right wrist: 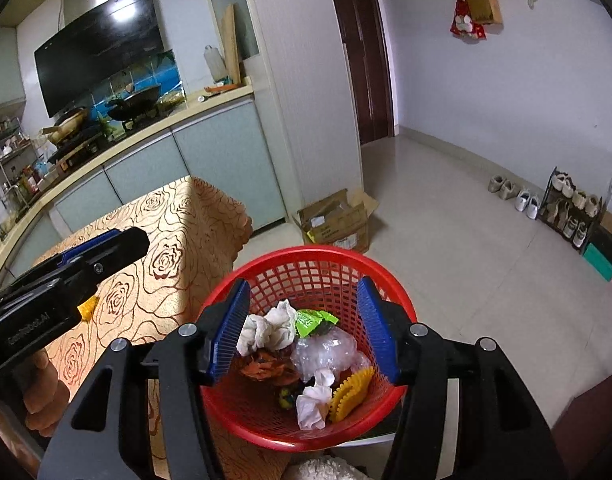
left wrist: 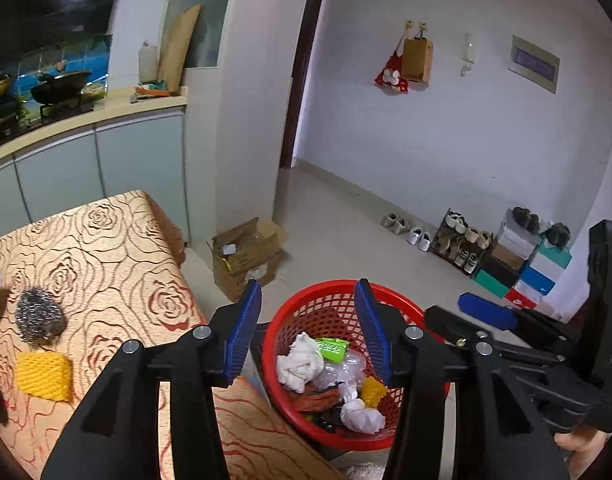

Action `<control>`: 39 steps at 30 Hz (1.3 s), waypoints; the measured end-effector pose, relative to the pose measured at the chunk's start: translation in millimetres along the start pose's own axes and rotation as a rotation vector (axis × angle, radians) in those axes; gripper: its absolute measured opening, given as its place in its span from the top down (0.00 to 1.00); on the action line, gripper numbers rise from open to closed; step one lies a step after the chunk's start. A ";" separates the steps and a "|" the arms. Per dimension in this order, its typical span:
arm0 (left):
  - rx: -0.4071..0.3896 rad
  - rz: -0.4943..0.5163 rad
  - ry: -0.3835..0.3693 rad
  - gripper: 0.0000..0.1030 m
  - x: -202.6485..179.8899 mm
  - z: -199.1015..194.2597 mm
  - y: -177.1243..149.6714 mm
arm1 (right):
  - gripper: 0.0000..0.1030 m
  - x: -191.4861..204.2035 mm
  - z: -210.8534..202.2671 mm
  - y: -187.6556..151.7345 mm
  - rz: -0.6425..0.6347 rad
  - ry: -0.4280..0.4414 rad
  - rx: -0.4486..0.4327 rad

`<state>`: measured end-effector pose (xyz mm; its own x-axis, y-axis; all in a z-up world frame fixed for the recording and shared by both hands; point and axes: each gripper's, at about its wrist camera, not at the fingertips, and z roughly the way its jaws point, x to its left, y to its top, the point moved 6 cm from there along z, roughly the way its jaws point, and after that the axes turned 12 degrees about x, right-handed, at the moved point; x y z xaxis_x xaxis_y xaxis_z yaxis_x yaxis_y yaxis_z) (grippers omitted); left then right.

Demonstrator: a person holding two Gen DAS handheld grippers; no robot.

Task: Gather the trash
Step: 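Move both open tools back over the remaining trash on the table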

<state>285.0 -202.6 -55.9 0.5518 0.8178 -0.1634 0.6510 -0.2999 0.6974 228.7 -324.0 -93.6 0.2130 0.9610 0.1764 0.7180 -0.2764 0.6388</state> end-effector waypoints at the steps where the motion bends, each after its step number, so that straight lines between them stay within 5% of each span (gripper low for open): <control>1: -0.004 0.001 0.009 0.51 1.7 -2.6 0.1 | 0.47 1.3 -2.9 0.5 -0.002 -0.004 -0.007; 9: -0.055 -0.037 0.070 0.34 26.2 -34.9 -9.4 | 0.38 16.0 -18.2 4.9 -0.021 -0.010 -0.047; 16: -0.093 -0.072 0.198 0.22 54.1 -66.5 -25.4 | 0.33 51.4 -25.7 2.7 -0.059 0.044 -0.059; 39: -0.095 -0.387 0.583 0.17 238.4 -189.7 -124.5 | 0.30 178.4 -22.7 -5.9 -0.238 0.211 -0.033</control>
<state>236.6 122.9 -49.3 -0.0966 0.9949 -0.0302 0.6811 0.0882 0.7269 247.5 -150.7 -48.9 -0.1032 0.9803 0.1683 0.7088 -0.0462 0.7039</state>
